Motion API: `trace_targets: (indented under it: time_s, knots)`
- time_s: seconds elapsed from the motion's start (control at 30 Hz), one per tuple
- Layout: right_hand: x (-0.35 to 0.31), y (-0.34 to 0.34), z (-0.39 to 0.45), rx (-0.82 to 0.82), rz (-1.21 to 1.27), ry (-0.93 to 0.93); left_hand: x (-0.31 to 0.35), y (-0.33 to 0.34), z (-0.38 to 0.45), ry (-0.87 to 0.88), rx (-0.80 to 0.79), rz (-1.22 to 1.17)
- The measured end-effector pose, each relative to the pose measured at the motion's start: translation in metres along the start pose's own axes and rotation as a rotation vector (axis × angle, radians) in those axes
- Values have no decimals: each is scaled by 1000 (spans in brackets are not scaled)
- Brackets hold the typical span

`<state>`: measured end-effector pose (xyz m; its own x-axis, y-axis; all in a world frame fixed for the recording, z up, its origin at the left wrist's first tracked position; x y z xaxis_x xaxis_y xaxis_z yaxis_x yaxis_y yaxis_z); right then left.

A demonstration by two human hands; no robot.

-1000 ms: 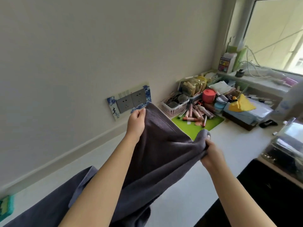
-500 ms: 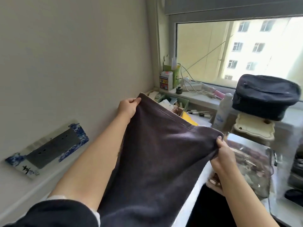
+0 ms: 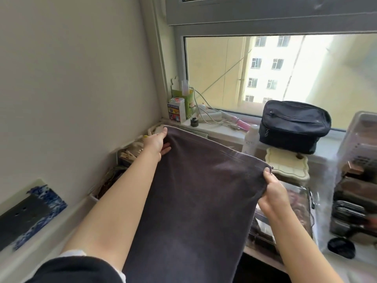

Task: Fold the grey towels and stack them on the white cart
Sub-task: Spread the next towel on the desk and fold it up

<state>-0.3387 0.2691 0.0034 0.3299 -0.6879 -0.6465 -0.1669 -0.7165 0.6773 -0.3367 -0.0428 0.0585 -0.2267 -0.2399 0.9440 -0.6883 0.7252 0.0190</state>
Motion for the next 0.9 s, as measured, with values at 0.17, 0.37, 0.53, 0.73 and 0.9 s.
trace_targets:
  time_s: [0.17, 0.37, 0.53, 0.73, 0.9]
  knots:
    - [28, 6, -21, -2, -2, 74, -22, -26, -29, -56, -20, -47]
    - [74, 26, -75, -87, 28, 252, -41, -88, -87, -73, -51, -174]
    - [122, 52, -160, -261, -52, 477, -49, -186, -158, -33, -6, -286]
    - [183, 63, -274, -393, -159, 640, -72, -304, -260, 89, 86, -502]
    - [234, 66, -368, -580, -289, 741, -104, -409, -346, 184, 216, -672]
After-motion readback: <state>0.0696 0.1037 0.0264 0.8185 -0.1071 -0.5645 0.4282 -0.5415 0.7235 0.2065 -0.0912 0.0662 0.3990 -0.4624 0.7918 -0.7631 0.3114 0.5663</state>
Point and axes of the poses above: each hand's wrist, its own z-axis towards the middle knuckle, its own y-axis out of the palm, x = y × z, the point moved 2 cm from there along z, towards the middle knuckle, and after that the axes turned 6 degrees about z, right-handed, at the moved point
